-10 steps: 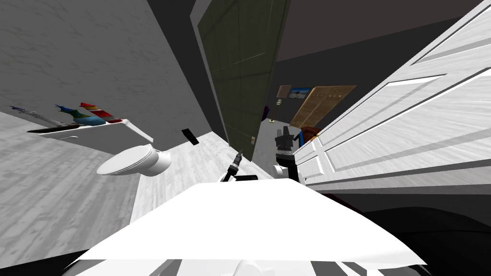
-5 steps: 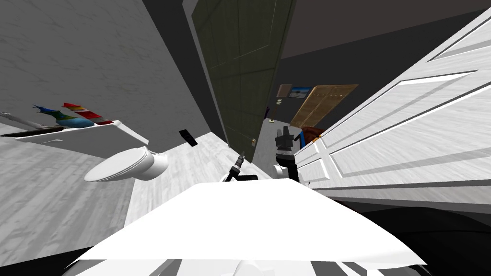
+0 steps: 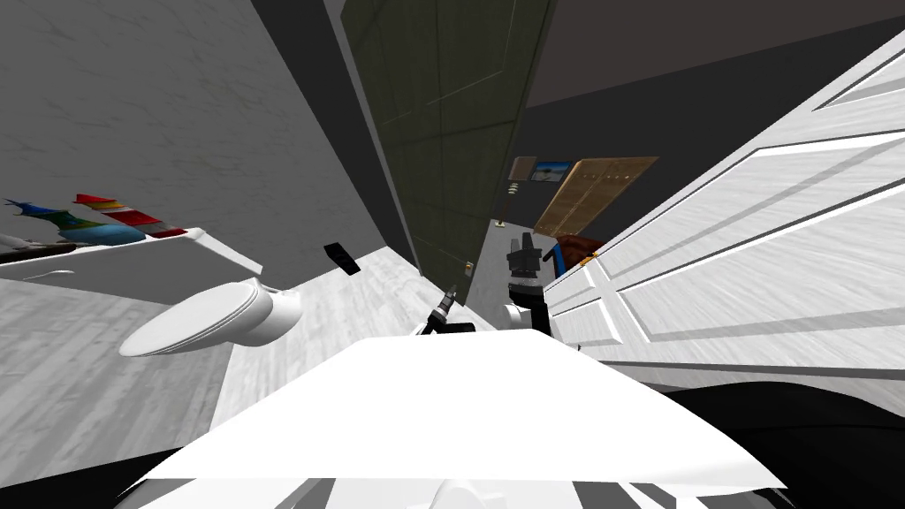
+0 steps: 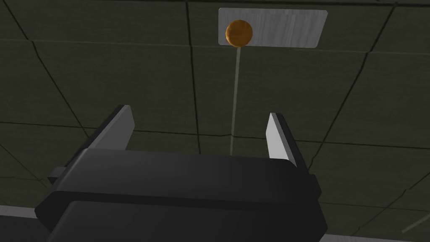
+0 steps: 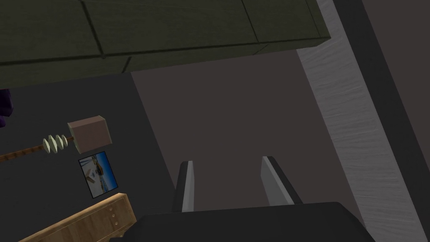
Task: Push the door open
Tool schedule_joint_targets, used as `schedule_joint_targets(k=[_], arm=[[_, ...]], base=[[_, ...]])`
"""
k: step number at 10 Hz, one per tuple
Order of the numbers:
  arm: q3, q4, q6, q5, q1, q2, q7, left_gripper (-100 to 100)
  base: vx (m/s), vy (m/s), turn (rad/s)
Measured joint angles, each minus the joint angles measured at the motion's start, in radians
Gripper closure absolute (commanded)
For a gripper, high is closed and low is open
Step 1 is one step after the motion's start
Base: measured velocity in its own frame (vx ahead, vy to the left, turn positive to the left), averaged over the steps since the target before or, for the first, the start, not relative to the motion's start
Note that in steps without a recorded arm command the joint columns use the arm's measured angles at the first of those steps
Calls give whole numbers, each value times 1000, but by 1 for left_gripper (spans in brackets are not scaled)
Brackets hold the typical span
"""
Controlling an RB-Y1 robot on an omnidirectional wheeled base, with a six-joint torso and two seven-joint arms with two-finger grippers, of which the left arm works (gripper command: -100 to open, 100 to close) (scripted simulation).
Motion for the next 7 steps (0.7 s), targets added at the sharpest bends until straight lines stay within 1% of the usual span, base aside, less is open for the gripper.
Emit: schedule_joint_targets(k=[1, 2, 3, 4, 6, 7], arm=[[-9, 19, -3, -3, -5, -9, 0, -100], [-16, 50, -10, -4, -18, -18, 1, -100], [-27, 60, -9, -6, -23, -21, 6, -100], [-33, 77, -13, -8, -28, -25, 8, -100], [-46, 119, -26, -11, -42, -42, 10, -100], [-56, 123, -23, -13, -43, -45, 14, -100]], base=[[142, 31, -28], [172, 13, -29], [138, 12, -11], [107, 21, -13], [138, 29, -26], [121, 24, -13]])
